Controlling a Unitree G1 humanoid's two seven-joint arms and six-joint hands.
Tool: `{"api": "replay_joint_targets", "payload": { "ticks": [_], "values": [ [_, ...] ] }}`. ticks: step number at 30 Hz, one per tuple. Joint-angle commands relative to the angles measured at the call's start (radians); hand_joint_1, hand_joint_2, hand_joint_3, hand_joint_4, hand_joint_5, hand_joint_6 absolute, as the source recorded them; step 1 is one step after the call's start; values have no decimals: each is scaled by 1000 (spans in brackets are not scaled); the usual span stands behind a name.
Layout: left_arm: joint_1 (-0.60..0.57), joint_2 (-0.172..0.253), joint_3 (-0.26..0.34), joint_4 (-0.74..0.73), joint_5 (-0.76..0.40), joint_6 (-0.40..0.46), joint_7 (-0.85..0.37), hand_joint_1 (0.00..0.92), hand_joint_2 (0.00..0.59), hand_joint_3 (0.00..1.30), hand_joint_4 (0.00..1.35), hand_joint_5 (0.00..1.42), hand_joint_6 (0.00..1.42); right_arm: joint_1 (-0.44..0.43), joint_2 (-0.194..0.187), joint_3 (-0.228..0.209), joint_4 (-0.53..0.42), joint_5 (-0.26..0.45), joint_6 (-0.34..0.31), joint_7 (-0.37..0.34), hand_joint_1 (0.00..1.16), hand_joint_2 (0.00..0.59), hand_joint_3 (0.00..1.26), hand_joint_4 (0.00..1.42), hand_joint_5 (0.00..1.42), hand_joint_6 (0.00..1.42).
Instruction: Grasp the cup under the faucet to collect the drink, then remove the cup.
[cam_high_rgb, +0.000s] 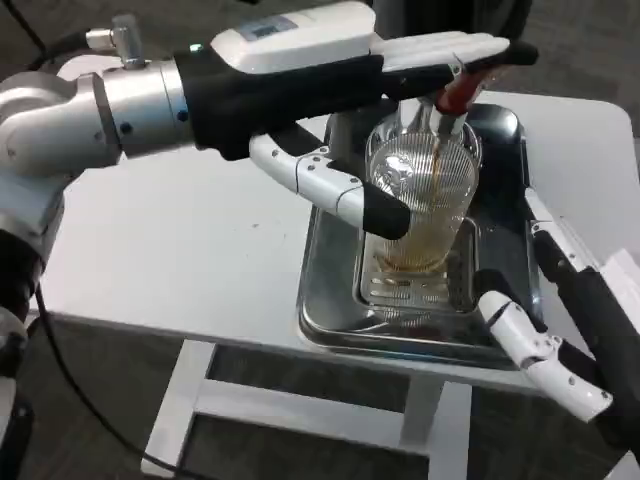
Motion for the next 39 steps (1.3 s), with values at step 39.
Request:
{"api": "replay_joint_targets", "payload": {
  "ticks": [39],
  "values": [
    [77, 30, -60, 7, 100, 42, -86, 0, 30, 59, 0, 0, 266, -152, 119, 88, 145, 12, 142, -164, 556, 280, 0, 0, 0, 0]
  ]
}}
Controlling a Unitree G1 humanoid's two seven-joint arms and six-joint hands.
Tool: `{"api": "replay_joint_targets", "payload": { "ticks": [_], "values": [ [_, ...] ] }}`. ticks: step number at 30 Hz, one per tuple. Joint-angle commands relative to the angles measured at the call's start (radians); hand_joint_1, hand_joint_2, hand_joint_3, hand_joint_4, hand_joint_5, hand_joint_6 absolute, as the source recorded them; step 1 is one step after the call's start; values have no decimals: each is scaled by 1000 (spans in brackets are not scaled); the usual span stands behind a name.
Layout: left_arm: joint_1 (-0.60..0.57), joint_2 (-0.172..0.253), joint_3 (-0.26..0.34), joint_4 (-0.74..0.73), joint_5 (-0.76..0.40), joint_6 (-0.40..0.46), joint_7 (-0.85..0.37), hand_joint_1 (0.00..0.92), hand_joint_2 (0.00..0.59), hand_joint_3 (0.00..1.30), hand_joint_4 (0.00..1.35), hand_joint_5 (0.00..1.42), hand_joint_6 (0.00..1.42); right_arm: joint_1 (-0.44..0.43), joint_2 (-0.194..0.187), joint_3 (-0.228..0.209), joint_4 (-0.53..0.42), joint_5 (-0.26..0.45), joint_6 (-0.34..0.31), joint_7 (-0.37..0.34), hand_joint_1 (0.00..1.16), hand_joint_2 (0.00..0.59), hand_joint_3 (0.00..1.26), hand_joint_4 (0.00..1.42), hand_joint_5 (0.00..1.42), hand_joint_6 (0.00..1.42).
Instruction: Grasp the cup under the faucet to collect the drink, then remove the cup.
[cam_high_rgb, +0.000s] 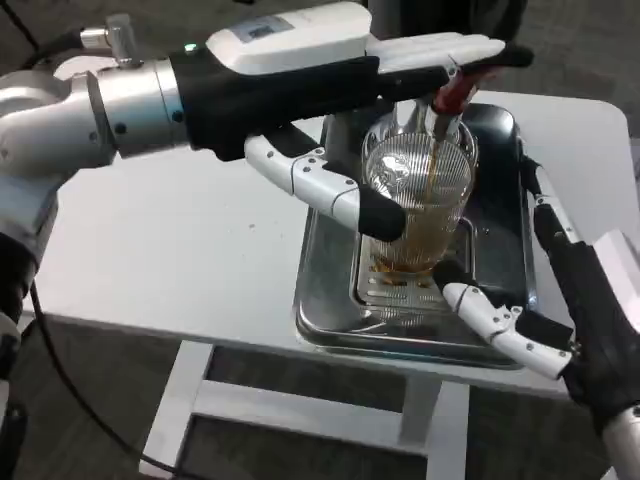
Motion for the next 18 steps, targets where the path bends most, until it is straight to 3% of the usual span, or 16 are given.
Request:
{"api": "replay_joint_targets", "payload": {
  "ticks": [1, 18],
  "values": [
    [71, 16, -59, 23, 101, 38, -86, 0, 30, 59, 0, 0, 266, -12, 13, 6, 21, -1, 9, -24, 556, 280, 0, 0, 0, 0],
    [74, 18, -62, 22, 106, 31, -86, 0, 31, 68, 0, 0, 266, -68, 44, 15, 101, 4, 7, -97, 556, 280, 0, 0, 0, 0]
  ]
}}
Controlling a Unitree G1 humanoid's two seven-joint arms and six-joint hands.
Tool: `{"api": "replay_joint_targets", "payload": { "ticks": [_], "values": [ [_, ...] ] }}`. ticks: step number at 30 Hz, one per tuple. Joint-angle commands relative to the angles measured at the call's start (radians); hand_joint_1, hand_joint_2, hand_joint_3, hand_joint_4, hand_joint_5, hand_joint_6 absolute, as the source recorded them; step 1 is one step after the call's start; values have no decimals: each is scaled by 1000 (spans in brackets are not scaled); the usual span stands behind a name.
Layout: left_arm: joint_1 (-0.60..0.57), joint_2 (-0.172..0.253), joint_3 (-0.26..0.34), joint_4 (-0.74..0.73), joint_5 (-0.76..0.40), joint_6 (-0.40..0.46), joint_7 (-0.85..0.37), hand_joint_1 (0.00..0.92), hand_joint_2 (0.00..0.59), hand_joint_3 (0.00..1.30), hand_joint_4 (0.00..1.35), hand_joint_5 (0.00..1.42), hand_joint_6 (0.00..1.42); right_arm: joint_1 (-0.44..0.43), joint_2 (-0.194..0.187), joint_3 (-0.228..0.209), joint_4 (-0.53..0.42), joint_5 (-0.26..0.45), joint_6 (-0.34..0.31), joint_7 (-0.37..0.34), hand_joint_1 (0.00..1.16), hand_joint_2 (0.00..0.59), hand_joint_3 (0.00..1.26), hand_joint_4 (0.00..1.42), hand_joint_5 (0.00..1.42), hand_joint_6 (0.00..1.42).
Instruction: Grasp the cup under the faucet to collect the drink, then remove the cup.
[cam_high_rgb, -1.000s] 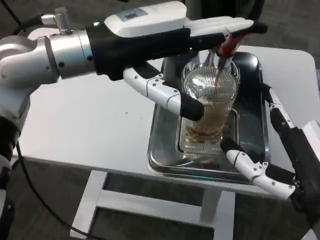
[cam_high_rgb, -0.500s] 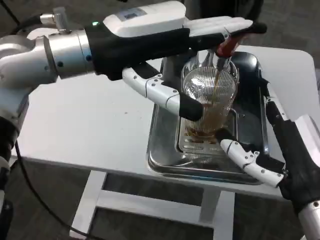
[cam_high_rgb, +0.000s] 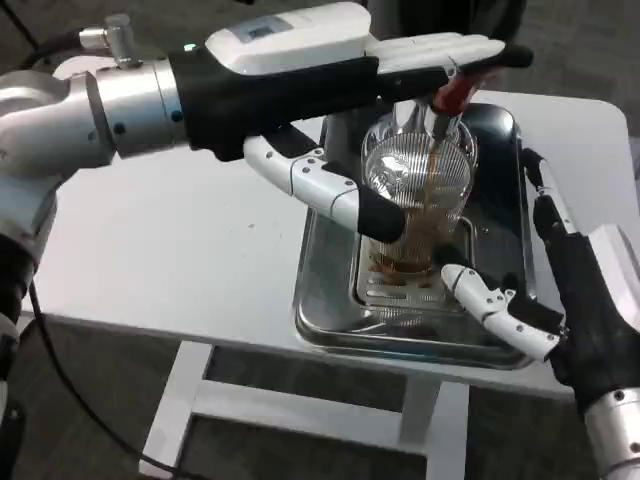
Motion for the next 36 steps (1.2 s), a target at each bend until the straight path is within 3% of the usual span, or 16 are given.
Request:
{"api": "replay_joint_targets", "payload": {
  "ticks": [1, 36],
  "values": [
    [71, 15, -63, 27, 106, 30, -85, 0, 30, 68, 0, 0, 266, -9, 7, 5, 21, 5, 0, -17, 556, 280, 0, 0, 0, 0],
    [65, 18, -65, 42, 108, 20, -93, 0, 30, 69, 0, 0, 266, -103, 28, 5, 151, 84, -32, -102, 540, 290, 0, 0, 0, 0]
  ]
}}
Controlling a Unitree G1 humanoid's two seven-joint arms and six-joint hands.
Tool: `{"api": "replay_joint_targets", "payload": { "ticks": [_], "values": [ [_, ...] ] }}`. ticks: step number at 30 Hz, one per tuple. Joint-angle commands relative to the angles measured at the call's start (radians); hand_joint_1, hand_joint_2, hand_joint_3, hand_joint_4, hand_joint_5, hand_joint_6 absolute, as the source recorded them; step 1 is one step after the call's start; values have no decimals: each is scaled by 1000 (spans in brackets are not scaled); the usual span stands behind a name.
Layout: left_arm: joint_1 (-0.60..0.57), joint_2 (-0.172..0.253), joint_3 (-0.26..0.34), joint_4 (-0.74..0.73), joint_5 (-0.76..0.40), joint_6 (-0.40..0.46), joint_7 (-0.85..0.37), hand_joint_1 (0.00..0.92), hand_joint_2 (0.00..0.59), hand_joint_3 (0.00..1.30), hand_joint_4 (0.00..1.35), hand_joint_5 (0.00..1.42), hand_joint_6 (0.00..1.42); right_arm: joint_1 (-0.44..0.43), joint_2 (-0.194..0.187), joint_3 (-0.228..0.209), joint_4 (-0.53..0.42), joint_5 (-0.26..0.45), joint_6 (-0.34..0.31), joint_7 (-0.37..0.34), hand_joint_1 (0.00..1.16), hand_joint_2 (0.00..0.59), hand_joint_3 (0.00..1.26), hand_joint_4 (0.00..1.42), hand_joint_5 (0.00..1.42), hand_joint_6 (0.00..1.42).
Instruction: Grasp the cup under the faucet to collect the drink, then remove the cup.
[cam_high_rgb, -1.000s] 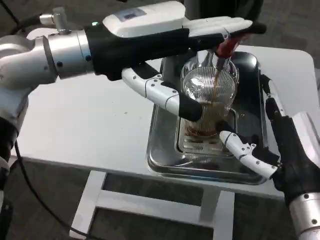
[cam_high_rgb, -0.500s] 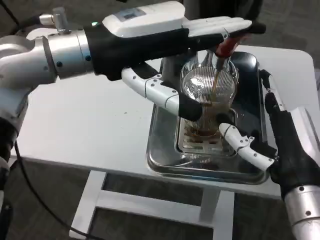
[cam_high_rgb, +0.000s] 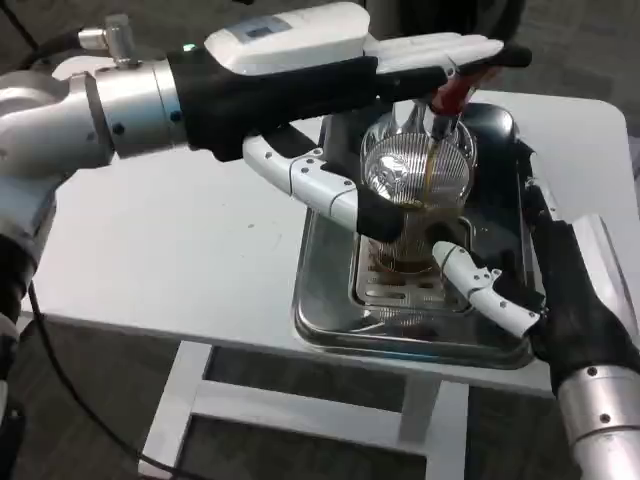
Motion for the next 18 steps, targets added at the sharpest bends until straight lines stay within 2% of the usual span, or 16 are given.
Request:
{"api": "replay_joint_targets", "payload": {
  "ticks": [1, 18],
  "values": [
    [67, 18, -65, 33, 108, 24, -93, 0, 30, 69, 0, 0, 266, -4, 7, 6, 8, 11, -16, -18, 540, 290, 0, 0, 0, 0],
    [72, 26, -66, 20, 106, 27, -97, 0, 30, 69, 0, 0, 266, -39, 9, -1, 47, 61, -28, -26, 540, 290, 0, 0, 0, 0]
  ]
}}
